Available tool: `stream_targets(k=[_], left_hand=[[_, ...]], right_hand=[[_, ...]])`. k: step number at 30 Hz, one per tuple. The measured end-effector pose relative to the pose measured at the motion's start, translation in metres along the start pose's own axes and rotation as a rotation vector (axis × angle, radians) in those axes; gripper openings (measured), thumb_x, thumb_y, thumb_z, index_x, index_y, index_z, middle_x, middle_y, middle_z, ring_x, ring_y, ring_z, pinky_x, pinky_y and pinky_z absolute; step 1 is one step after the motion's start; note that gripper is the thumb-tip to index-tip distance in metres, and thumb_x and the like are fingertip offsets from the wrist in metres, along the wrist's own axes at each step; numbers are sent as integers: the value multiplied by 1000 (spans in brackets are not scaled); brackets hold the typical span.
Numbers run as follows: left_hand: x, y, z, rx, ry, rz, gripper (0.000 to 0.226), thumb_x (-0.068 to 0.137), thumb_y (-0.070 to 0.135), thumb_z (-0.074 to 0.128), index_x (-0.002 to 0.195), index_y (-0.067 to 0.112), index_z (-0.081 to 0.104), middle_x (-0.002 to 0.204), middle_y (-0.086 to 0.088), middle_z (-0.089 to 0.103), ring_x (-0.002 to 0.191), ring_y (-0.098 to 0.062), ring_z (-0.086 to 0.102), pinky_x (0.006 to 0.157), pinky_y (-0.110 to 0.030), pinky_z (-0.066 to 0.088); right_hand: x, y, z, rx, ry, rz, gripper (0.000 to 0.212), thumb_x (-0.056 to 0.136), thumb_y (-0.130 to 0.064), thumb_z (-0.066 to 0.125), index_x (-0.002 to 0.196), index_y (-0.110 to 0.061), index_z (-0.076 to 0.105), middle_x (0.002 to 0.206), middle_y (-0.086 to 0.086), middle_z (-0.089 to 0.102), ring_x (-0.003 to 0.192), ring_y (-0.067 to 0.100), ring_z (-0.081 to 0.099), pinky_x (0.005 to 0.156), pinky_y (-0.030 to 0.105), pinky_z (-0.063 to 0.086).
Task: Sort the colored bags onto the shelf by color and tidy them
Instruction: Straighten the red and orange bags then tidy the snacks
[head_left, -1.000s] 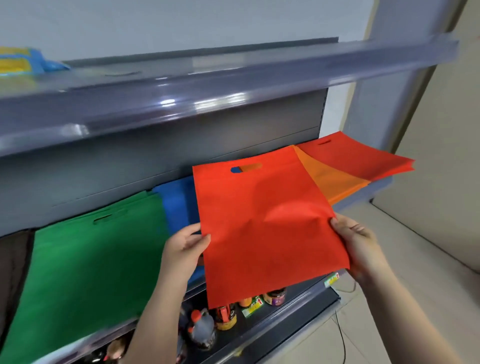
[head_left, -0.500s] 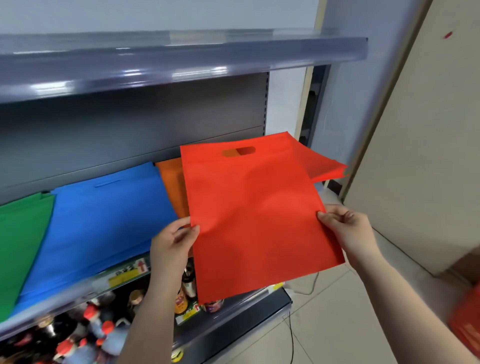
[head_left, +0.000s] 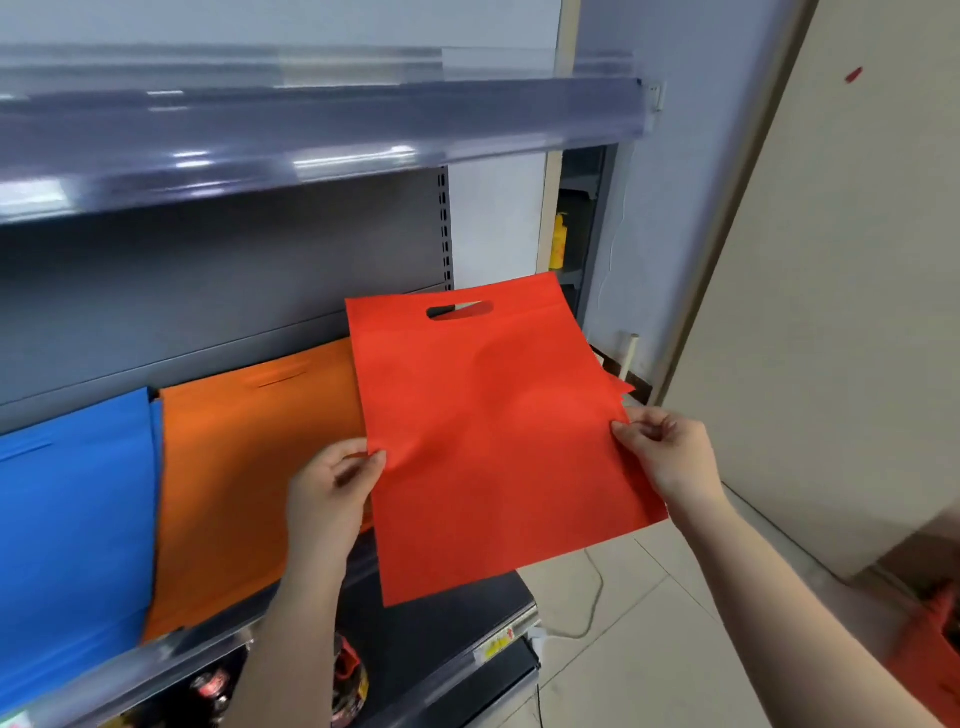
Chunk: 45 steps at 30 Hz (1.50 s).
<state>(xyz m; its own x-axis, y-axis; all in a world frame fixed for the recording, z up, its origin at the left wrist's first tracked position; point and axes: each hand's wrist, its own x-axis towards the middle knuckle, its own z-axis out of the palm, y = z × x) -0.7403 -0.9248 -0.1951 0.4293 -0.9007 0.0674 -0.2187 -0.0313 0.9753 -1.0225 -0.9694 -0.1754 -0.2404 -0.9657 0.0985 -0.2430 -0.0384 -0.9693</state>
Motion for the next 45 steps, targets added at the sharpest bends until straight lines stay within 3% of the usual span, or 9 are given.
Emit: stream_targets(k=[7,11,16,21,25,29,37,40,45], left_hand=[[35,19,43,284,7,110,23,88,22,65,109,14,67,98,2,69,88,-9,63,70,-16,44],[48,23,62,313,77,59,27,87,21,66,112,10,66,102,-1,66,93,-13,62,72,-18,43],[61,25,93,458,184,-6,30,86,18,68,112,1,66,99,-11,68,92,-19,61,73,-17,36],[74,26,122,550,233,-109,31,85,12,68,113,0,64,99,-16,68,92,-23,63,69,-14,35],[79,32,136,668,286,-154,35,86,10,67,119,0,61,109,-19,66,101,-30,62,80,-24,41],[78,34,139,772,331,-145,35,84,10,67,118,2,61,110,-18,64,101,-33,60,82,-33,44],[39,46,123,977,483,-109,42,91,28,59,130,12,54,125,-9,59,114,-27,53,81,-38,49],[15,54,93,1079,538,-119,44,91,29,58,132,12,53,125,-8,60,115,-27,53,82,-38,50],[-35,71,29,1258,654,-184,46,92,30,57,133,10,52,125,-10,60,117,-32,53,90,-43,44]], right_hand=[[70,9,-4,-46,-45,-23,10,88,1,60,89,-5,67,46,-18,60,41,-5,52,44,7,41],[107,10,2,-141,-81,-81,10,88,-3,61,87,-10,68,61,-8,61,50,0,56,54,12,45],[156,14,4,-319,-186,-157,11,88,-8,61,95,-9,70,74,-1,60,64,9,51,52,8,35],[199,21,9,-425,-331,-178,25,92,-14,58,114,-8,66,110,8,67,92,18,57,81,25,40],[221,29,14,-517,-462,-195,29,93,-21,57,118,-9,63,113,9,66,98,23,59,89,33,45],[229,32,17,-679,-610,-208,37,93,-31,57,125,-13,54,116,7,61,97,21,57,85,31,46],[217,-3,34,-973,-443,-650,61,93,-37,50,141,-3,33,131,13,46,119,30,40,98,38,34],[193,-34,57,-811,-574,-820,49,90,-31,56,129,-3,51,120,14,54,112,34,45,93,40,37],[106,-82,112,-702,-861,-1226,42,95,-38,45,133,-18,48,132,0,50,124,22,41,101,32,32]])
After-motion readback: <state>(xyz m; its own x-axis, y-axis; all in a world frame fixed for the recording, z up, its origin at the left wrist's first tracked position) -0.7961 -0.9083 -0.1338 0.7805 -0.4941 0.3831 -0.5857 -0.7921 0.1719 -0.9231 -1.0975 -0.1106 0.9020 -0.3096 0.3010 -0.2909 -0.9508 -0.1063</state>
